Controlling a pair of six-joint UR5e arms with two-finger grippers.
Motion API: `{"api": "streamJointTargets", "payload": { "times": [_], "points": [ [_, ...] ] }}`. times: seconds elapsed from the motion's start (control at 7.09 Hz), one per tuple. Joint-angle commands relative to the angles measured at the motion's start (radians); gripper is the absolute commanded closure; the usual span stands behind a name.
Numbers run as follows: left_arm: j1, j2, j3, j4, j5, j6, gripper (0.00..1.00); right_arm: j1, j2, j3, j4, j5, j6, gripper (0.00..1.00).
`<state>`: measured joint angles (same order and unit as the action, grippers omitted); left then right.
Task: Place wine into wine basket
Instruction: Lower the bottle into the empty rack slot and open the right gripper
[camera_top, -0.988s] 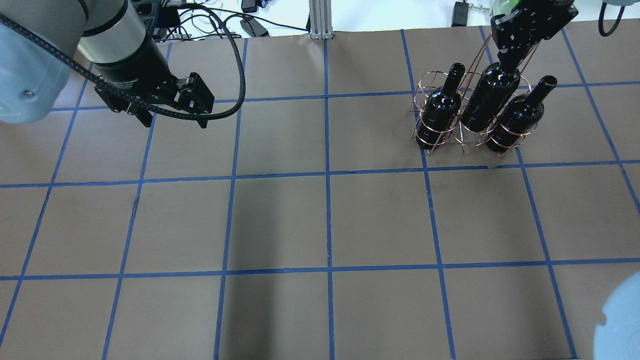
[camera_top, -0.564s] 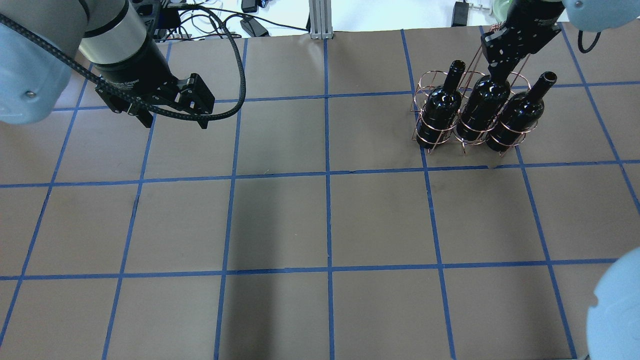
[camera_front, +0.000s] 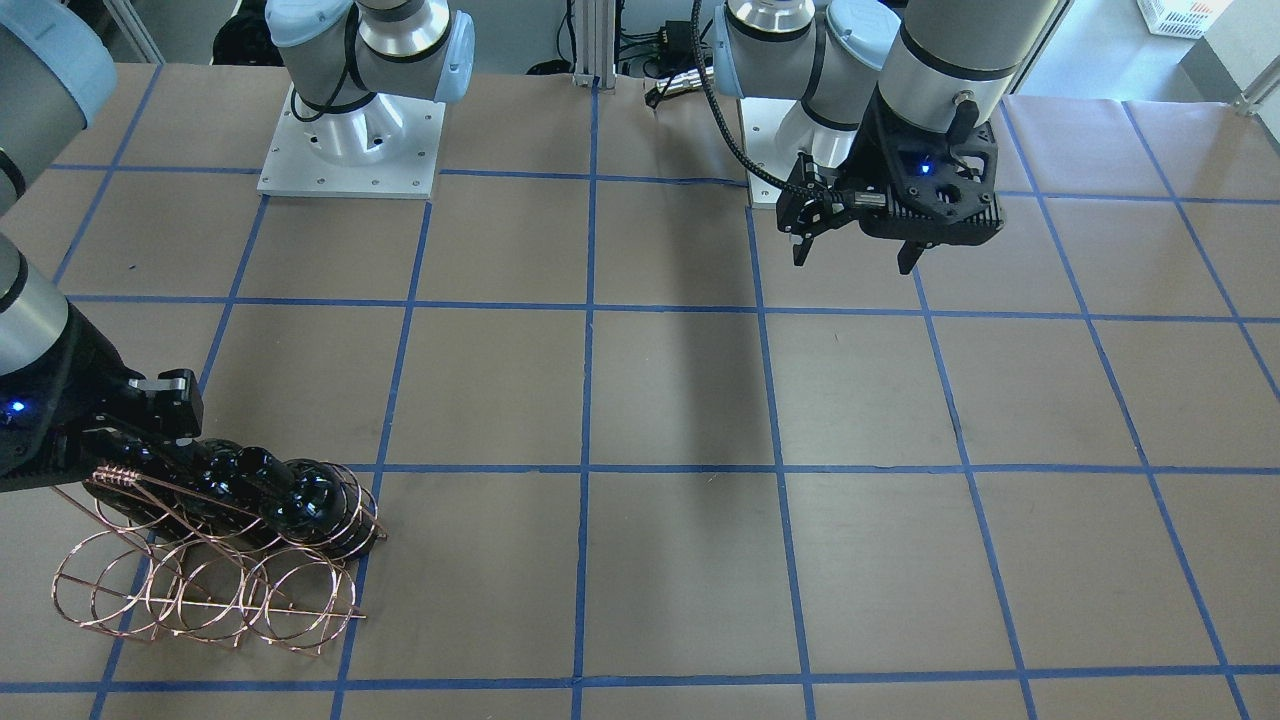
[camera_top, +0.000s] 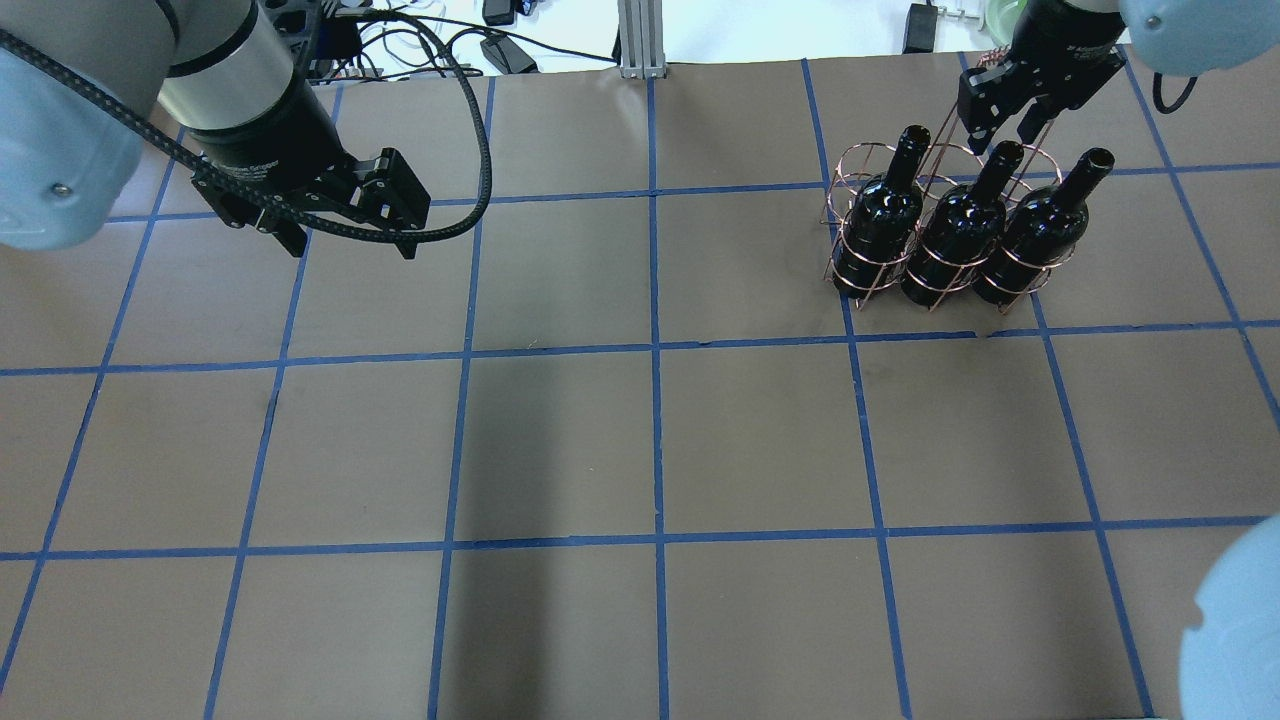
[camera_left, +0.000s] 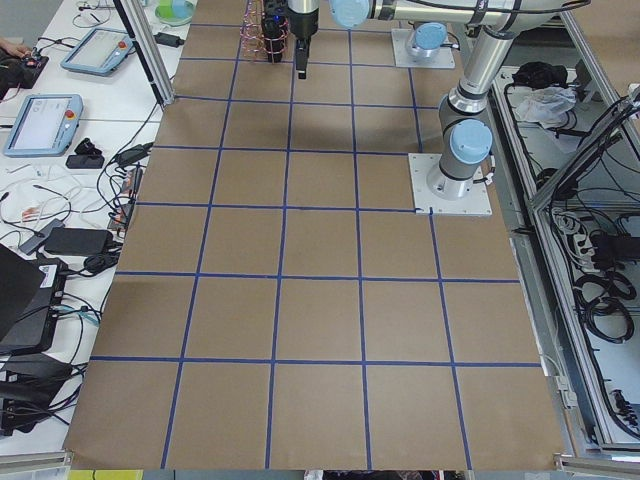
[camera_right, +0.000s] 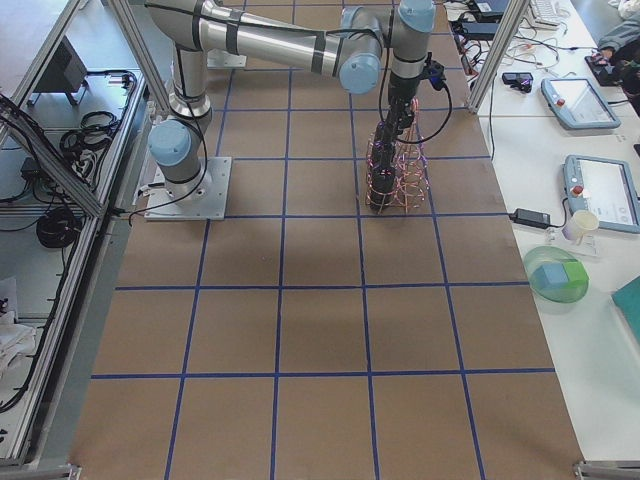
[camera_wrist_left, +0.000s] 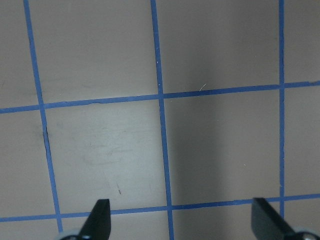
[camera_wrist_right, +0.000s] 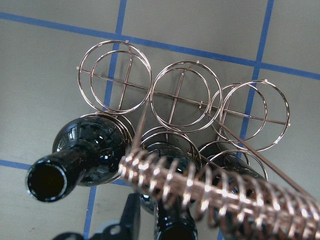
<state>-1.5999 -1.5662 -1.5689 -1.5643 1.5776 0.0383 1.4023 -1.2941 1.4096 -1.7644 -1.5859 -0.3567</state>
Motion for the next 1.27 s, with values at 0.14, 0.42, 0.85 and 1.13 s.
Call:
{"api": "streamJointTargets", "payload": {
  "times": [0.14, 0.42, 0.85, 1.13],
  "points": [
    [0.003, 0.008, 0.001, -0.002, 0.001, 0.002, 0.0, 0.012, -0.187, 0.0, 0.119, 0.015, 0.083, 0.0],
    [0.009, 0.02, 0.012, -0.02, 0.002, 0.002, 0.0, 0.03, -0.279, 0.005, 0.235, 0.037, 0.249, 0.0],
    [0.012, 0.024, 0.006, -0.022, 0.005, 0.002, 0.0, 0.191, -0.265, 0.017, 0.232, 0.027, 0.442, 0.0],
    [0.011, 0.025, 0.001, -0.023, 0.007, 0.002, 0.0, 0.192, -0.271, 0.092, 0.189, 0.036, 0.415, 0.0]
  ]
}}
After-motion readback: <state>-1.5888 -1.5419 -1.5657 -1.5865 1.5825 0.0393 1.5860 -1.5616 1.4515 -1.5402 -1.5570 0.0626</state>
